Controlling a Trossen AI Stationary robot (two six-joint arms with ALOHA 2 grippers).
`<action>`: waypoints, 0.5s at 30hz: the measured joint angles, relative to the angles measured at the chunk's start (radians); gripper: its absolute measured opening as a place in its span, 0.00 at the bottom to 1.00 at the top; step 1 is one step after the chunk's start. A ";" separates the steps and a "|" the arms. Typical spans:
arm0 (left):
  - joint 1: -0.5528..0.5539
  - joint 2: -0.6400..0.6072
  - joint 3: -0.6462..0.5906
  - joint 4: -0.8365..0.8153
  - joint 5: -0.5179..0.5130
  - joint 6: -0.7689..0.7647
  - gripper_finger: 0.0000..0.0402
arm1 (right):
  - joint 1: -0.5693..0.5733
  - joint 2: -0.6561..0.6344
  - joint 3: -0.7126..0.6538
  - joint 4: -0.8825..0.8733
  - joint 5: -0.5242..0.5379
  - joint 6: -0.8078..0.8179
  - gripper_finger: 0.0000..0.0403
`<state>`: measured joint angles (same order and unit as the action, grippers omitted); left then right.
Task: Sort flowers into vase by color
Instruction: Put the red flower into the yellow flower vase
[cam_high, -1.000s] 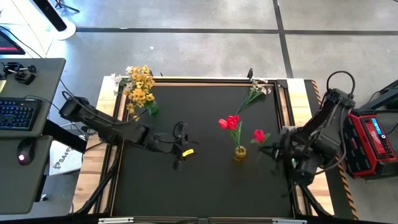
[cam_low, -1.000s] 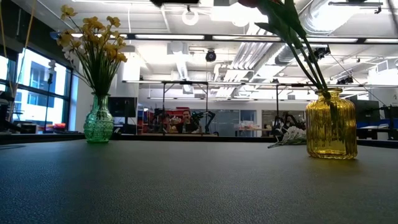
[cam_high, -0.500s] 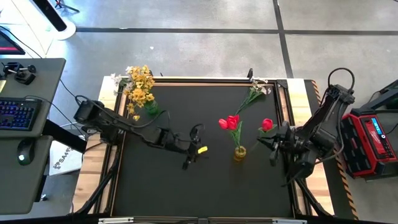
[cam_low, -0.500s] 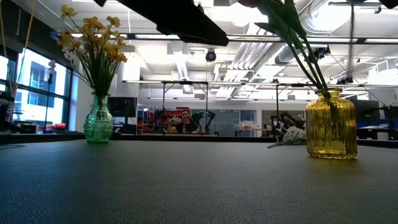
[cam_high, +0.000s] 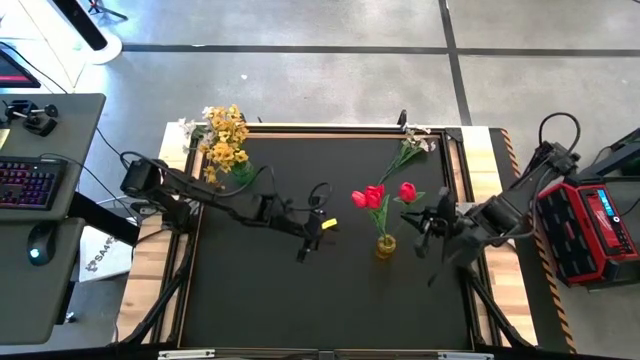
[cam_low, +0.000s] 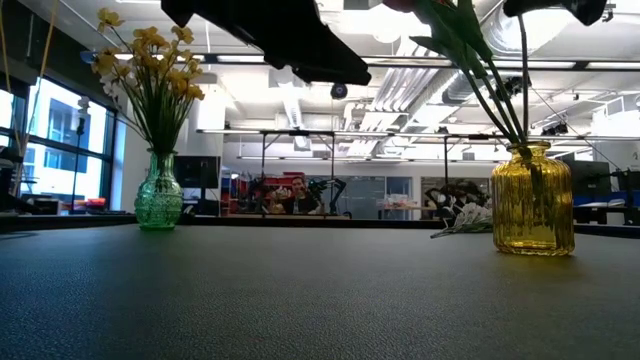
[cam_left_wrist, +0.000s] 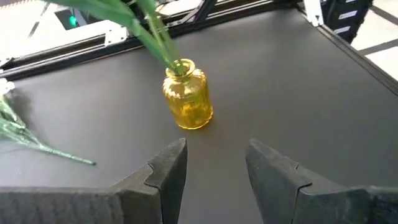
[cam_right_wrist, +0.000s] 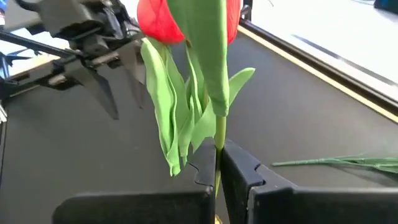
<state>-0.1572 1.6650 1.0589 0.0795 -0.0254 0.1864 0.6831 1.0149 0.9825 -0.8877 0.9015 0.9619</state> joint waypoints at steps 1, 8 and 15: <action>-0.002 0.000 -0.007 0.013 0.000 0.005 0.38 | -0.006 0.000 0.000 0.000 -0.011 0.000 0.00; 0.010 -0.048 -0.191 0.269 -0.011 -0.018 0.38 | -0.018 0.029 0.000 0.023 -0.069 0.005 0.00; 0.007 -0.157 -0.258 0.311 -0.067 -0.055 0.38 | -0.044 0.075 0.000 0.042 -0.089 0.005 0.00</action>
<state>-0.1497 1.5077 0.8012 0.3910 -0.0920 0.1318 0.6387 1.0900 0.9825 -0.8456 0.8123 0.9672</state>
